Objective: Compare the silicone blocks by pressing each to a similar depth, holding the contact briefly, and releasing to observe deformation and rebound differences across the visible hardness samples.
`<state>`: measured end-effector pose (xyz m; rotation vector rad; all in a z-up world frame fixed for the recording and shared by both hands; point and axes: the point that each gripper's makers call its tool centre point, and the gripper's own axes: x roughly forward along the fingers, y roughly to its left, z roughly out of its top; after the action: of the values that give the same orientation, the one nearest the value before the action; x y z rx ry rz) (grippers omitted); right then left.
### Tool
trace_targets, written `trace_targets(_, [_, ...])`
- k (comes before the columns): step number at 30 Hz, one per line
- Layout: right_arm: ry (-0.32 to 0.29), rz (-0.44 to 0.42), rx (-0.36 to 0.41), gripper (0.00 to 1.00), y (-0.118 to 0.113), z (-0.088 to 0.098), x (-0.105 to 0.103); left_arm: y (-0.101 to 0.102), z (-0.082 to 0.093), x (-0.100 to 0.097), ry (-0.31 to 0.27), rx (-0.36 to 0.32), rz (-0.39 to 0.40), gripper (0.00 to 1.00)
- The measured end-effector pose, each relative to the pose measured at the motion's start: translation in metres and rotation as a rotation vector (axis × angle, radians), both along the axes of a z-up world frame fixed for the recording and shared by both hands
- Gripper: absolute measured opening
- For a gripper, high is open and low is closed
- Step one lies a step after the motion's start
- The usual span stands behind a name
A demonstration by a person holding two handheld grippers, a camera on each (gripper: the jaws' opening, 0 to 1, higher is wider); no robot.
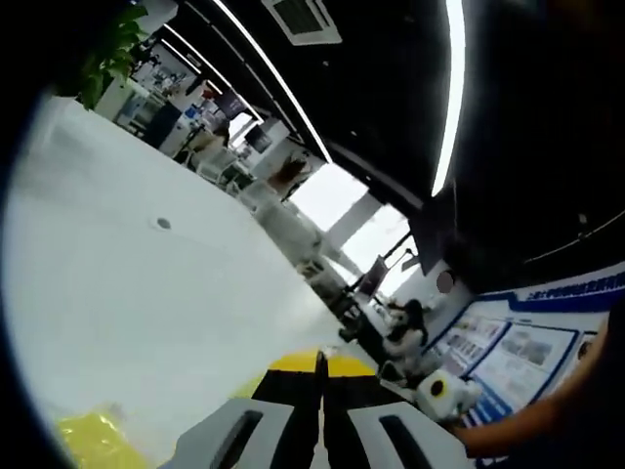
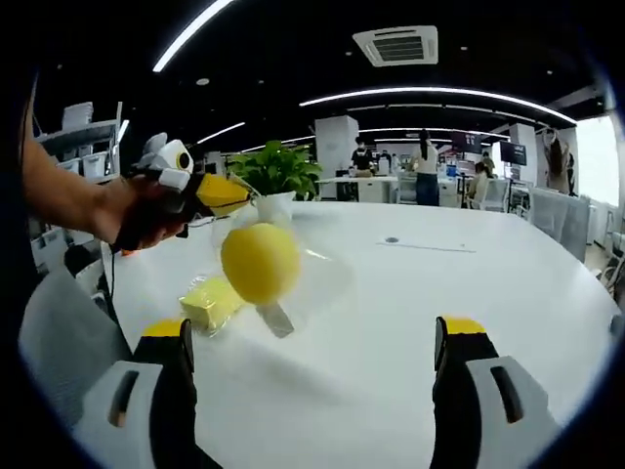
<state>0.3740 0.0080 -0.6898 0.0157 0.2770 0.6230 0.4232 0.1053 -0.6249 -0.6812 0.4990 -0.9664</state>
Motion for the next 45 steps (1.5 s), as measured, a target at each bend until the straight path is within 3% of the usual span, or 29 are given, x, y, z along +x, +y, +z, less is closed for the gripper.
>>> trace_targets(17, [0.029,-0.003,0.007,0.96,0.0,-0.006,0.0,-0.001,-0.031,0.004,0.103,-0.03,0.032,0.0])
trace_targets(24, [0.026,0.002,0.001,0.96,0.001,-0.005,0.0,0.009,-0.038,0.018,0.128,-0.038,0.083,0.0])
trace_targets(28, [0.025,-0.005,0.003,0.96,0.0,-0.005,0.0,0.021,-0.051,0.033,0.12,0.026,0.153,0.0])
trace_targets(32, [0.026,-0.004,0.006,0.96,0.0,-0.005,0.0,0.036,-0.075,0.044,0.168,0.108,0.234,0.0])
trace_targets(45, [0.03,-0.016,0.013,0.96,-0.001,-0.004,0.001,0.035,-0.12,0.044,0.246,0.221,0.284,0.0])
